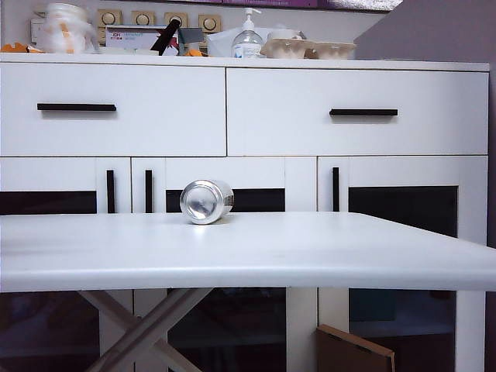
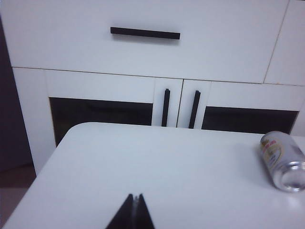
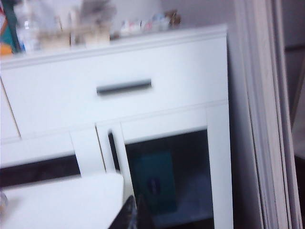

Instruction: Pick up a can of beer from the white table, open the left drawer, place the beer inside the drawer, and finally close the drawer.

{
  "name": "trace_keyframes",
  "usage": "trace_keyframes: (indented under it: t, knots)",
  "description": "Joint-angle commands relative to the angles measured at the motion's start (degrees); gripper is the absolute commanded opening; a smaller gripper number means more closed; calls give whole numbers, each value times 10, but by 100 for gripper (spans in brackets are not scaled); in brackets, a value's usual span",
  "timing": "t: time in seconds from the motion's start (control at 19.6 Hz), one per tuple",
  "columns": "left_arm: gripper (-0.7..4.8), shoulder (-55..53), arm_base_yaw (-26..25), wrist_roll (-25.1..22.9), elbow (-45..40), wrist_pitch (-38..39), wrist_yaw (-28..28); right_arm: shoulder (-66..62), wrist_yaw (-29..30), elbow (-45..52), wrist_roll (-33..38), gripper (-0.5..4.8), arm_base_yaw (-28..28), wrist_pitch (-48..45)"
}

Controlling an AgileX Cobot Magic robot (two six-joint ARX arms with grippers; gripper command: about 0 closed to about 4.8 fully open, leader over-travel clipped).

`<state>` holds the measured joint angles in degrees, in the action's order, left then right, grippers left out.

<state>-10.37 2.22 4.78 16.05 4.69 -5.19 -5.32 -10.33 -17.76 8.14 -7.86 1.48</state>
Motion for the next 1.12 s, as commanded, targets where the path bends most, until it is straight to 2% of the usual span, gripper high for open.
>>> trace_keyframes:
  t: [0.05, 0.2, 0.46, 0.51, 0.82, 0.92, 1.02, 1.12]
  knots:
    - [-6, -94, -2, 2, 79, -10, 3, -85, 18, -89, 3, -5, 0, 17]
    - [-6, -214, -2, 1, 189, 13, 55, -201, 72, -204, 3, -5, 0, 17]
    - [-6, -367, -1, -41, 350, 130, 81, -338, 103, -355, 21, -5, -3, 61]
    - [-6, -396, -1, -44, 386, 150, 103, -376, 114, -397, 26, -5, -4, 73]
    - [-6, -446, -1, -43, 507, 202, 200, -506, 214, -537, 30, -5, -4, 97]
    - [-6, -447, -1, -45, 530, 229, 219, -551, 251, -581, 57, -5, -4, 128]
    - [-6, -451, -1, -76, 561, 280, 231, -608, 253, -630, 75, -5, -42, 153]
    - [-6, -453, 1, -80, 583, 290, 231, -646, 254, -662, 117, -5, -73, 154]
